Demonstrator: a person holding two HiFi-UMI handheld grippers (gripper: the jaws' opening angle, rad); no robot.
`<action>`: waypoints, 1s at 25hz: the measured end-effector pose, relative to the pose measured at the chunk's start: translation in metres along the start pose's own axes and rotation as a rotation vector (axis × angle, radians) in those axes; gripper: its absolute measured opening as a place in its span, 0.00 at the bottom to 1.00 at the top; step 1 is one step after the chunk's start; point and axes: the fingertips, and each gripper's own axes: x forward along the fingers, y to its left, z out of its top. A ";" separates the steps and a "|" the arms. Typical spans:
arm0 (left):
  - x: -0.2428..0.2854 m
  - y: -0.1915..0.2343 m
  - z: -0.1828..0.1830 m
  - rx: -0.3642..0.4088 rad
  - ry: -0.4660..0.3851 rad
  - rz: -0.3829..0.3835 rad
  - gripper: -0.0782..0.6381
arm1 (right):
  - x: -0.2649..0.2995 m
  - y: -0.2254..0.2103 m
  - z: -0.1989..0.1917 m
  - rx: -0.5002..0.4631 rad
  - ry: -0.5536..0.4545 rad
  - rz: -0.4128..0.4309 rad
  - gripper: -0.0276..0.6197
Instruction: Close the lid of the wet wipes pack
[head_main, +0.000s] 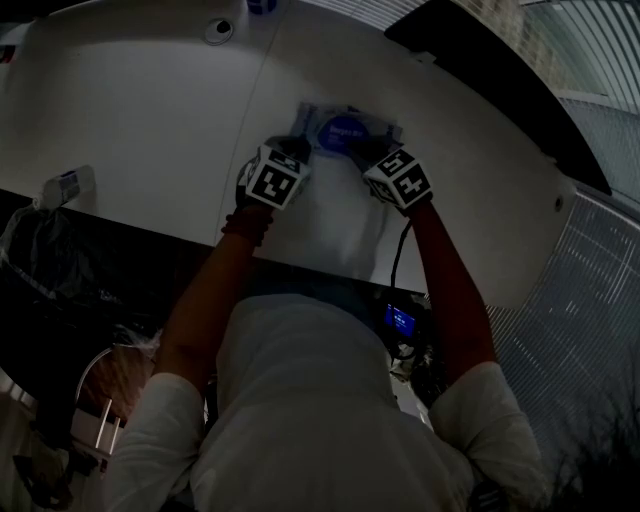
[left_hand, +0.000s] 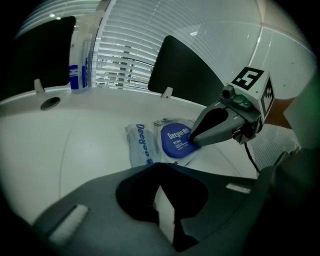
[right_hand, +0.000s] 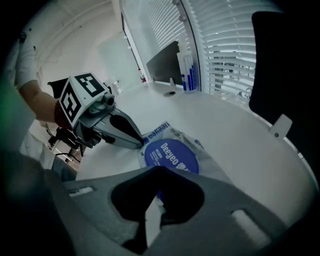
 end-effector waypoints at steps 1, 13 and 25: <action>0.000 0.000 0.001 -0.007 0.000 -0.007 0.11 | 0.000 0.000 0.000 0.010 -0.004 -0.002 0.05; -0.049 -0.021 0.032 -0.019 -0.085 -0.027 0.11 | -0.050 0.017 0.019 0.145 -0.229 -0.093 0.05; -0.136 -0.082 0.074 -0.026 -0.306 -0.066 0.11 | -0.152 0.065 0.059 0.292 -0.575 -0.207 0.05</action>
